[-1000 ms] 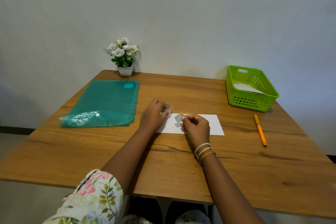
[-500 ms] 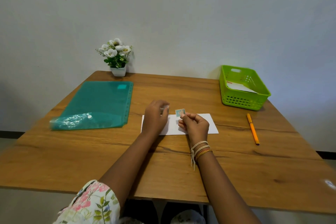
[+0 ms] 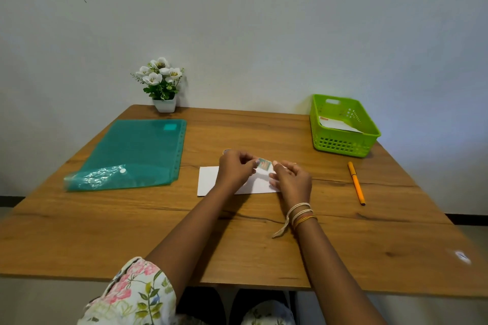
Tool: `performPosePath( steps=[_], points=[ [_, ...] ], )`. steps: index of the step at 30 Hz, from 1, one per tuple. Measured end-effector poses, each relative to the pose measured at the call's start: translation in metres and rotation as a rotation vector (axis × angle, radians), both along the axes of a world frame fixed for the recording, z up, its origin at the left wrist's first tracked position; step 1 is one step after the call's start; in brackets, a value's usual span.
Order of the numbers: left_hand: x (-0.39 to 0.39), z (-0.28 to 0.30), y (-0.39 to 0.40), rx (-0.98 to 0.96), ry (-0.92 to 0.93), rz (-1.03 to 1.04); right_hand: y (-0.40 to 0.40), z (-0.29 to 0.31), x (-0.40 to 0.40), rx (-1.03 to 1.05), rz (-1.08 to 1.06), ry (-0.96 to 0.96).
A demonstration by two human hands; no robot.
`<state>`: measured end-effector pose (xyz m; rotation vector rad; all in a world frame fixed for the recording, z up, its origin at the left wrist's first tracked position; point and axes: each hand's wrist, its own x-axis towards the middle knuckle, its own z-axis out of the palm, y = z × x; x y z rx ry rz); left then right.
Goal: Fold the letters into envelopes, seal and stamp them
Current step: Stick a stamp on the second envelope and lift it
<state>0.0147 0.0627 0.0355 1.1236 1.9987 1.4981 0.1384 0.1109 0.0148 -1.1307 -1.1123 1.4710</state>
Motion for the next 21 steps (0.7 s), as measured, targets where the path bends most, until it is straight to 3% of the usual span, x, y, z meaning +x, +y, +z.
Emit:
performPosePath(
  steps=[3, 8, 17, 21],
  points=[
    [0.001, 0.005, 0.004, -0.074, 0.131, -0.069, 0.009, 0.005, 0.013, 0.184, 0.086, -0.247],
    [0.009, 0.009, 0.015, -0.105, 0.24, -0.154, 0.021, 0.018, 0.025, 0.264, 0.189, -0.451],
    [0.025, -0.019, 0.015, -0.198, 0.381, -0.192, 0.052, 0.019, 0.04, -0.019, -0.009, -0.436],
    [0.029, -0.027, 0.009, -0.185, 0.539, -0.216, 0.06, 0.014, 0.041, -0.06, -0.058, -0.466]
  ],
)
